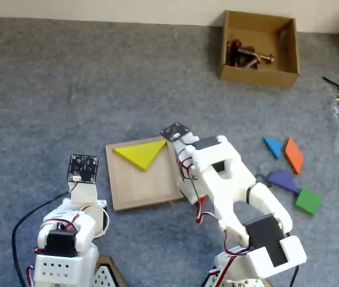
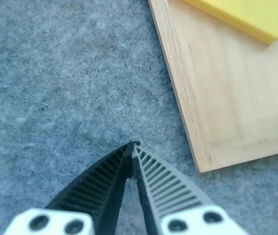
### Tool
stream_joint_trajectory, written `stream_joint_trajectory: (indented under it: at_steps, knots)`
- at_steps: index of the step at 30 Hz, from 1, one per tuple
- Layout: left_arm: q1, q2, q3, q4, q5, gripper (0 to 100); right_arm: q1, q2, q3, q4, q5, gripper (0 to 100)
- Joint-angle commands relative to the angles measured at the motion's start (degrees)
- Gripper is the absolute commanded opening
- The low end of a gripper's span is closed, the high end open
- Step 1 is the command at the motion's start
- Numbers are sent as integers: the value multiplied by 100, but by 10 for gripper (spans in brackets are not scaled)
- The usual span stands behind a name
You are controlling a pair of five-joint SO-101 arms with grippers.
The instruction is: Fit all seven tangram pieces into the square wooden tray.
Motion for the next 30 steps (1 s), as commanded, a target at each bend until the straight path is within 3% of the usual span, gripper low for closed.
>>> stream_joint_trajectory:
  at_steps: [1,13,18,24,30]
  knots:
    - [84,-40,110,-9,44,5,48,-84,-400,40,62,179]
    - [84,-40,110,-9,44,5,171,-75,-699,233,-149,184]
    - [84,-40,110,-9,44,5,180,-31,-681,-101,-167,269]
    - [84,-40,110,-9,44,5,180,-40,-699,-154,-167,278]
    - [84,-40,110,-9,44,5,145,-31,-664,-831,-484,279]
